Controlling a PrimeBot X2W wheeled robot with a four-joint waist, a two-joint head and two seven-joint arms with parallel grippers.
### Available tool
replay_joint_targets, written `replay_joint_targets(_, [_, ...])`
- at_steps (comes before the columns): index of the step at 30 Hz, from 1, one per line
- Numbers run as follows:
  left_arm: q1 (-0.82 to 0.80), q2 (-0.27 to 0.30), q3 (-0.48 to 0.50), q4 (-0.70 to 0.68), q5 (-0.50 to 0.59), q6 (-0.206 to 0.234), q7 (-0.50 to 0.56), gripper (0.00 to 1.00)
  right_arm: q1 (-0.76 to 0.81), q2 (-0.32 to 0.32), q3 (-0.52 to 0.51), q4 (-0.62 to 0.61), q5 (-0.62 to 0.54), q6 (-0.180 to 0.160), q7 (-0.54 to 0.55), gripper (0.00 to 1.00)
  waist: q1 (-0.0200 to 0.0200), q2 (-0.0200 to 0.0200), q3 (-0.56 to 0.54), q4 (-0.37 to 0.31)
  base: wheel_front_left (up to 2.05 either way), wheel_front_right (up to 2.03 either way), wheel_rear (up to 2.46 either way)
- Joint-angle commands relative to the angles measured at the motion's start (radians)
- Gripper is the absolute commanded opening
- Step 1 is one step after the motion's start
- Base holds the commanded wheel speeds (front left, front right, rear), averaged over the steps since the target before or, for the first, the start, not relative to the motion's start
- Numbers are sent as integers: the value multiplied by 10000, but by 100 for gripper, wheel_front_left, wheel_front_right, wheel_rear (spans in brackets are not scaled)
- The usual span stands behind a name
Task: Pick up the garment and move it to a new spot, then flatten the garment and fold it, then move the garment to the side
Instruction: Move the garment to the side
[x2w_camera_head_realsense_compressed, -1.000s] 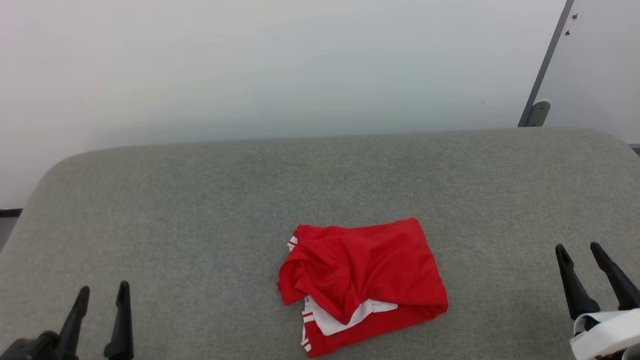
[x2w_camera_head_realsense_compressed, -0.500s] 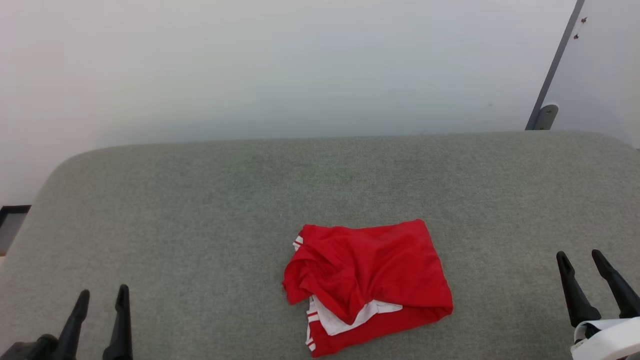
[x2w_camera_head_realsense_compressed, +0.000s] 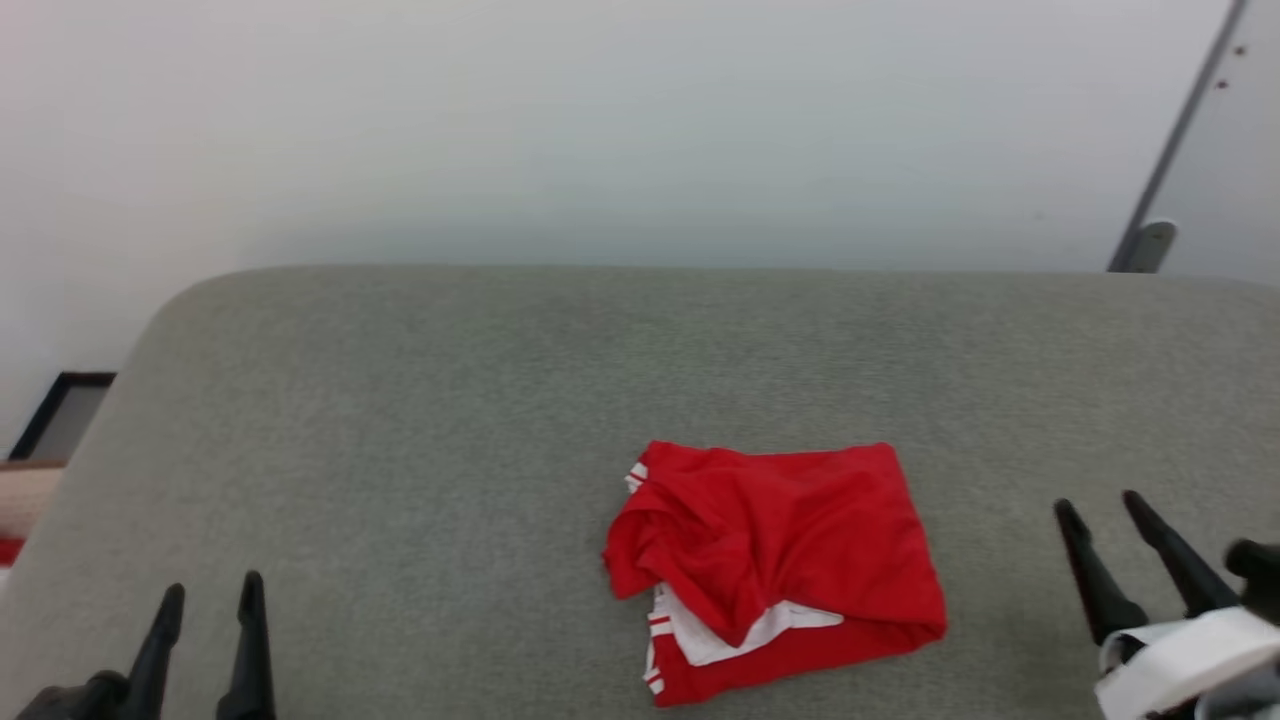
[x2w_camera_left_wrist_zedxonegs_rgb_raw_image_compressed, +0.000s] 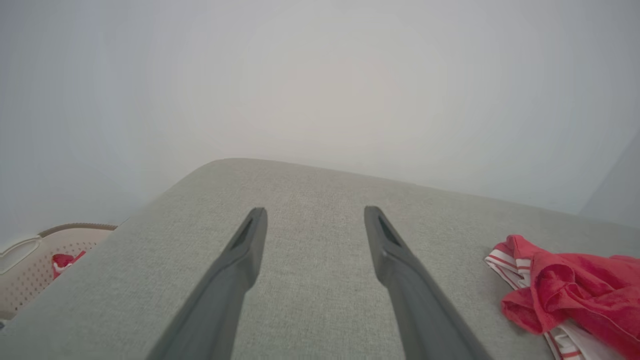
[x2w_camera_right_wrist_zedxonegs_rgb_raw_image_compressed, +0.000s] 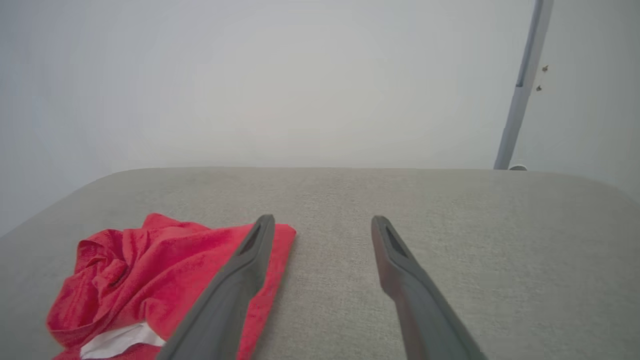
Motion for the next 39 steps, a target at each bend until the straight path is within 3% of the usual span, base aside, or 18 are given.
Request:
replay_joint_targets(1, [-13, -47, -31, -22, 64, 41, -38, 100, -214, 65, 206, 38, 72, -17, 138, 100, 0, -1, 89, 378, 0, 0, 0])
replay_joint_targets(10, [46, -240, -318, -20, 174, 115, -23, 100, -1257, 19, 1200, 1078, 253, -17, 1222, 100, 0, -1, 316, 1461, 0, 0, 0])
replay_joint_targets(19, [-247, -408, -577, 35, 103, 56, -16, 100, -2300, -214, 1375, 2559, 188, -17, 2388, 100, 0, -1, 905, 2217, 0, 0, 0])
replay_joint_targets(26, [-450, -548, -713, 140, 117, 10, -26, 100, -2633, -169, 1296, 3362, 432, -15, 3582, 100, 0, -1, 1202, 2478, 0, 0, 0])
replay_joint_targets(38, [-830, -802, -737, 341, 213, -87, -35, 100, -2894, 488, 912, 4677, 996, -18, 6935, 98, 0, -1, 1621, 2537, 0, 0, 0])
replay_joint_targets(39, [-859, -832, -744, 348, 209, -102, -35, 100, -2915, 542, 1014, 4687, 994, -17, 7237, 6, 0, -1, 1637, 2536, 0, 0, 0])
